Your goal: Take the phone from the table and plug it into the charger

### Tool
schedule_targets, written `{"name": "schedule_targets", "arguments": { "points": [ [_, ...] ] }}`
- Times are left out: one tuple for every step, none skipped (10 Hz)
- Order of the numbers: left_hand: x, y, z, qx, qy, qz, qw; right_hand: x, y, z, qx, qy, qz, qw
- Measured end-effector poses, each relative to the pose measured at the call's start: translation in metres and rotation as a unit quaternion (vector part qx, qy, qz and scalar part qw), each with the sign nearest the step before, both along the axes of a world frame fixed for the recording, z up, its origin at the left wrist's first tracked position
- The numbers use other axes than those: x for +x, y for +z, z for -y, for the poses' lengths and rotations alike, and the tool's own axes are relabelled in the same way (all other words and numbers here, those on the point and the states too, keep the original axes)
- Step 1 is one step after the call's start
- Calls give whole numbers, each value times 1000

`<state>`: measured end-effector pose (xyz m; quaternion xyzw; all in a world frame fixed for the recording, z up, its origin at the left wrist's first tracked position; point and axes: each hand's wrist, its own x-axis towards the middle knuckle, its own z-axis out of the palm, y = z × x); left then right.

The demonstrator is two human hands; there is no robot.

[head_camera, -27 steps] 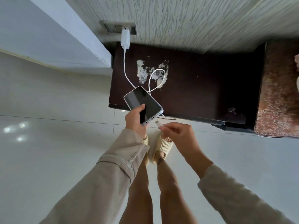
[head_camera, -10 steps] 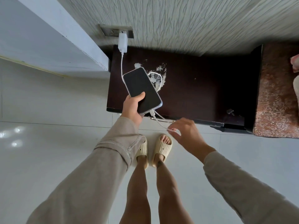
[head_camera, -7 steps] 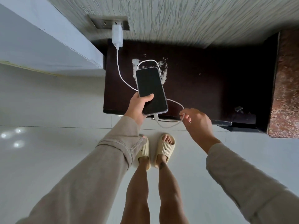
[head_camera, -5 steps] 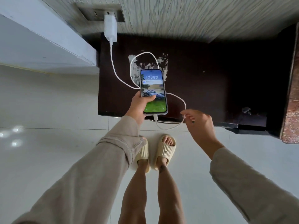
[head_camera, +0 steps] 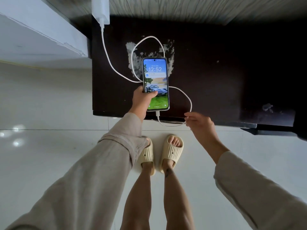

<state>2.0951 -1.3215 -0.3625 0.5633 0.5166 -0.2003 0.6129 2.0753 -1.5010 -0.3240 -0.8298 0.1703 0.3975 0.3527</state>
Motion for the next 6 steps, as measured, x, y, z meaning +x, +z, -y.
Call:
{"name": "schedule_targets", "arguments": {
  "points": [
    [-2,-1,4,112,-49,-1,992,4,2,-3,66,-85,-119,987],
    [-1,0,1,140,-80,1,987,5,6,-3,120,-132,-194,965],
    [0,3,-3,141,-102,5,985,3,8,-2,150,-143,-246,947],
    [-5,9,-6,149,-138,0,979,-2,10,0,129,-114,-257,951],
    [-20,21,-13,137,-162,0,977,-12,21,3,54,-73,-214,973],
    [-47,36,-15,97,-149,-20,984,-22,39,22,15,-98,-167,981]
  ]
}}
